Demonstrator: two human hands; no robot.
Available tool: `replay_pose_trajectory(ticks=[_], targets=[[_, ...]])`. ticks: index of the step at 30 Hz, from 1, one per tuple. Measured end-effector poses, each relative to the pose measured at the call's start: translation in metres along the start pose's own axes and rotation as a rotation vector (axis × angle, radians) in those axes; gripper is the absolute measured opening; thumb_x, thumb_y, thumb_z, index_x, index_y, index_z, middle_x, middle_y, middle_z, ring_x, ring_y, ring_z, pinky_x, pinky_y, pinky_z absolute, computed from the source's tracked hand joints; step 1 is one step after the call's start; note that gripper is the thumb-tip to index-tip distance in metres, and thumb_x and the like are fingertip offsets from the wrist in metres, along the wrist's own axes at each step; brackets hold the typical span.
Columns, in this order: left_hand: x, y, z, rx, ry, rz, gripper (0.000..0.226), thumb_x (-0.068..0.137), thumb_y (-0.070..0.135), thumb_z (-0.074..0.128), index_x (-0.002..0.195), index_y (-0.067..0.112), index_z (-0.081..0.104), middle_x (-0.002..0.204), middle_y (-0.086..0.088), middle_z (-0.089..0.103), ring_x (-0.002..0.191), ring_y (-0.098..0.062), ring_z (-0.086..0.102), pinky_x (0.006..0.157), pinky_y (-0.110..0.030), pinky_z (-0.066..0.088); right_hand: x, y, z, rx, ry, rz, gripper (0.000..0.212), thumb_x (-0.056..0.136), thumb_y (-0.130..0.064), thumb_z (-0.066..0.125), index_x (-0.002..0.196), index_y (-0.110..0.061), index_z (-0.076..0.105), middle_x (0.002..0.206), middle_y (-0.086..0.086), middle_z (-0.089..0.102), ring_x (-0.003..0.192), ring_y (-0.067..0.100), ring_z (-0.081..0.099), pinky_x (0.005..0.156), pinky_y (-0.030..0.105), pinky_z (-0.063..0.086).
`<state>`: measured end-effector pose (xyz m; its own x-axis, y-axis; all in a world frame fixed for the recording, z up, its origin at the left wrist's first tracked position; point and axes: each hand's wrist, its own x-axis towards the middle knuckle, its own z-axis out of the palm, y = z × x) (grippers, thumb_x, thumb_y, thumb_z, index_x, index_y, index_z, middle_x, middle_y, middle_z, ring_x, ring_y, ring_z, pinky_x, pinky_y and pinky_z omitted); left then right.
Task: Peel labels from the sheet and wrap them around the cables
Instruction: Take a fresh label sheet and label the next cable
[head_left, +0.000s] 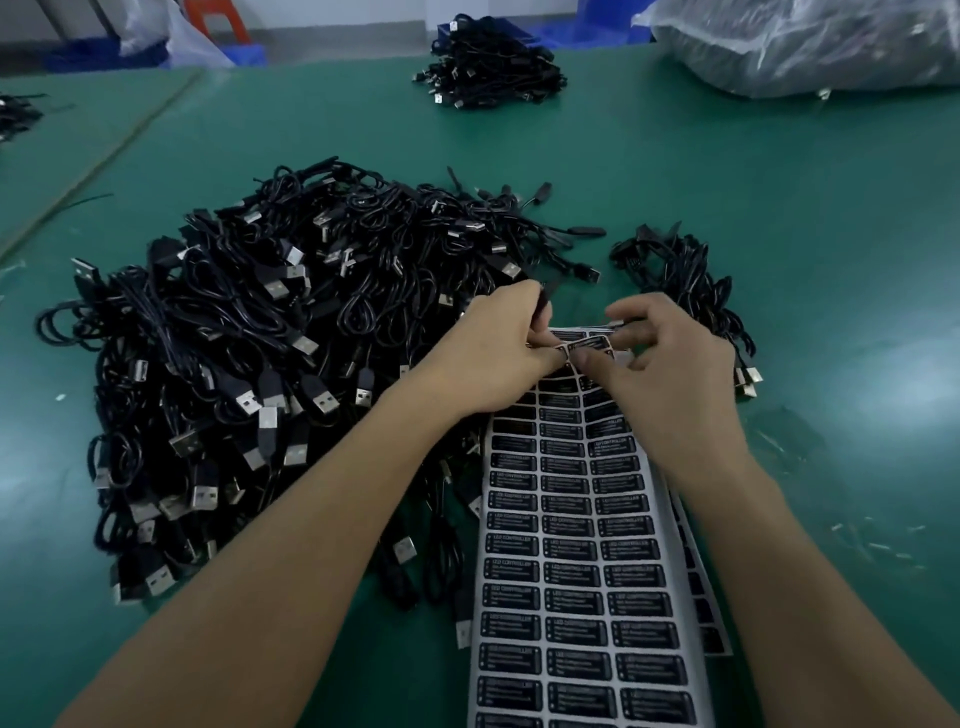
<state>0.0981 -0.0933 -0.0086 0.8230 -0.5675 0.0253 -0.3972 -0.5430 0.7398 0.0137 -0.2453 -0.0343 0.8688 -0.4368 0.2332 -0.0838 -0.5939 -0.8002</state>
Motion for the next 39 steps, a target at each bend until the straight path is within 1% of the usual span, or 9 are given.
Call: replay_pose_trajectory(ticks=[2, 5, 9, 14, 18, 23, 31, 37, 39], targets=[[0.001, -0.001, 0.003, 0.003, 0.033, 0.0, 0.038, 0.087, 0.015, 0.074, 0.075, 0.021, 0.039, 0.08, 0.005, 0.067, 0.055, 0.012, 0.051, 0.049, -0.009, 0.036, -0.004, -0.001, -0.001, -0.15, 0.073, -0.083, 0.031, 0.083, -0.035, 0.081, 0.109, -0.026, 0.067, 0.1, -0.009, 0.059, 0.073, 0.002, 0.051, 0.064, 0.014, 0.039], [0.001, -0.001, 0.007, 0.012, 0.083, -0.009, 0.039, 0.084, 0.018, 0.075, 0.074, 0.024, 0.038, 0.081, 0.009, 0.068, 0.063, 0.0, 0.053, 0.054, -0.02, 0.036, -0.009, -0.004, -0.002, -0.269, 0.136, -0.148, 0.027, 0.085, -0.035, 0.079, 0.108, -0.022, 0.074, 0.102, -0.008, 0.05, 0.08, -0.001, 0.036, 0.066, 0.028, 0.04], [-0.003, 0.001, 0.009, -0.011, 0.118, -0.005, 0.042, 0.084, 0.014, 0.075, 0.073, 0.025, 0.035, 0.086, 0.007, 0.071, 0.091, -0.02, 0.068, 0.075, -0.047, 0.053, -0.011, -0.008, 0.0, -0.359, 0.085, -0.146, 0.028, 0.091, -0.038, 0.071, 0.115, -0.024, 0.074, 0.1, -0.007, 0.05, 0.086, 0.01, 0.046, 0.068, 0.032, 0.041], [-0.006, 0.0, 0.007, -0.017, 0.113, 0.006, 0.038, 0.085, 0.009, 0.069, 0.073, 0.024, 0.036, 0.085, 0.001, 0.071, 0.097, -0.027, 0.069, 0.08, -0.057, 0.052, -0.013, -0.013, 0.002, -0.419, 0.036, -0.194, 0.025, 0.094, -0.037, 0.067, 0.117, -0.027, 0.073, 0.102, -0.006, 0.055, 0.101, 0.017, 0.054, 0.07, 0.034, 0.042], [-0.005, -0.002, 0.008, -0.04, 0.098, 0.013, 0.035, 0.087, 0.005, 0.062, 0.073, 0.024, 0.037, 0.084, -0.001, 0.068, 0.098, -0.03, 0.068, 0.079, -0.059, 0.052, -0.013, -0.015, 0.005, -0.401, 0.037, -0.224, 0.024, 0.093, -0.034, 0.07, 0.114, -0.025, 0.075, 0.102, 0.002, 0.065, 0.103, 0.023, 0.057, 0.073, 0.038, 0.049], [-0.005, -0.003, 0.01, -0.029, 0.108, 0.034, 0.035, 0.088, 0.006, 0.062, 0.073, 0.023, 0.036, 0.077, 0.012, 0.065, 0.098, -0.017, 0.069, 0.082, -0.053, 0.055, -0.013, -0.016, 0.005, -0.351, 0.072, -0.208, 0.021, 0.092, -0.035, 0.072, 0.103, -0.018, 0.078, 0.094, 0.004, 0.067, 0.091, 0.024, 0.059, 0.074, 0.045, 0.053], [-0.005, -0.005, 0.011, -0.012, 0.125, 0.065, 0.037, 0.088, 0.005, 0.063, 0.072, 0.023, 0.035, 0.072, 0.014, 0.064, 0.095, -0.01, 0.071, 0.08, -0.05, 0.056, -0.01, -0.015, 0.01, -0.373, 0.0, -0.217, 0.022, 0.097, -0.028, 0.064, 0.094, -0.009, 0.075, 0.087, 0.004, 0.057, 0.089, 0.024, 0.051, 0.07, 0.034, 0.036], [-0.005, -0.005, 0.012, 0.013, 0.121, 0.082, 0.038, 0.088, 0.006, 0.063, 0.071, 0.023, 0.033, 0.065, 0.024, 0.061, 0.095, -0.015, 0.071, 0.078, -0.052, 0.055, -0.007, -0.013, 0.01, -0.346, -0.01, -0.215, 0.021, 0.098, -0.023, 0.061, 0.091, -0.008, 0.074, 0.085, 0.005, 0.057, 0.085, 0.022, 0.05, 0.07, 0.033, 0.034], [-0.005, -0.005, 0.012, 0.022, 0.12, 0.085, 0.038, 0.088, 0.007, 0.063, 0.072, 0.022, 0.033, 0.07, 0.018, 0.065, 0.094, -0.014, 0.07, 0.078, -0.053, 0.054, -0.007, -0.012, 0.009, -0.326, -0.02, -0.212, 0.021, 0.098, -0.023, 0.06, 0.092, -0.01, 0.075, 0.086, 0.004, 0.059, 0.084, 0.021, 0.051, 0.07, 0.032, 0.033]])
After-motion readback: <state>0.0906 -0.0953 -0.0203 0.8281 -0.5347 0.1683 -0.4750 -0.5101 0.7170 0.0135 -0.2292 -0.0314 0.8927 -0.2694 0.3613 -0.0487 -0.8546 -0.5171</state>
